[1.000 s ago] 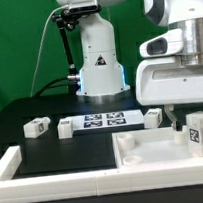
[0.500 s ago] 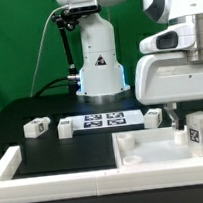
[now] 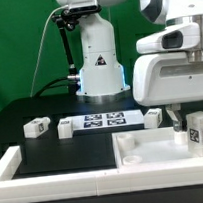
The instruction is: Assemble one leg
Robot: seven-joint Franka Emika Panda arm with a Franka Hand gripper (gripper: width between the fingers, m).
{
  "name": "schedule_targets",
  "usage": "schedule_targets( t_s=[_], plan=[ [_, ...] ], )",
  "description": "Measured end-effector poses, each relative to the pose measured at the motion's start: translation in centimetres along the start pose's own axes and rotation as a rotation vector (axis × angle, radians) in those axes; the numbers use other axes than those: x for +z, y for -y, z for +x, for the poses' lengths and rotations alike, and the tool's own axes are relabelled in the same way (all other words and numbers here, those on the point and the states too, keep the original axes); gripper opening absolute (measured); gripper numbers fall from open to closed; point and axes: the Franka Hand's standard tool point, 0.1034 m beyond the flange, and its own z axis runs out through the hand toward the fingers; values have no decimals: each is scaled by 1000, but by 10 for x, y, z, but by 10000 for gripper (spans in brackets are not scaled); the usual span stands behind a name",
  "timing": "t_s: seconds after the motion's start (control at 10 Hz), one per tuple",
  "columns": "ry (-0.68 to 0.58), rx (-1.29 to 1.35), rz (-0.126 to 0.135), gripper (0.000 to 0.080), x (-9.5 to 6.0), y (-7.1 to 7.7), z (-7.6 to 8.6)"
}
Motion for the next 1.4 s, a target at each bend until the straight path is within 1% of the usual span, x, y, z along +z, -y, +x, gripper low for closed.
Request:
schedule_targets(
  t_s=[0.1, 0.2, 0.3, 0.6, 0.8, 1.0, 1.1, 1.3, 1.4],
  plan=[
    [0, 27, 0, 371, 0, 0, 0],
    [2, 25, 0, 293, 1, 0, -1],
    [1, 94, 4, 293, 1, 0, -1],
    [-16, 493, 15, 293, 2, -1, -2],
    [-30, 671, 15, 293, 2, -5, -5],
    [-31, 811, 1, 294, 2, -11, -7],
    [-34, 882, -11, 300, 2, -15, -10],
    [-35, 965, -33, 303, 2, -24, -13],
    [-34, 979, -36, 314, 2, -26, -14]
  ],
)
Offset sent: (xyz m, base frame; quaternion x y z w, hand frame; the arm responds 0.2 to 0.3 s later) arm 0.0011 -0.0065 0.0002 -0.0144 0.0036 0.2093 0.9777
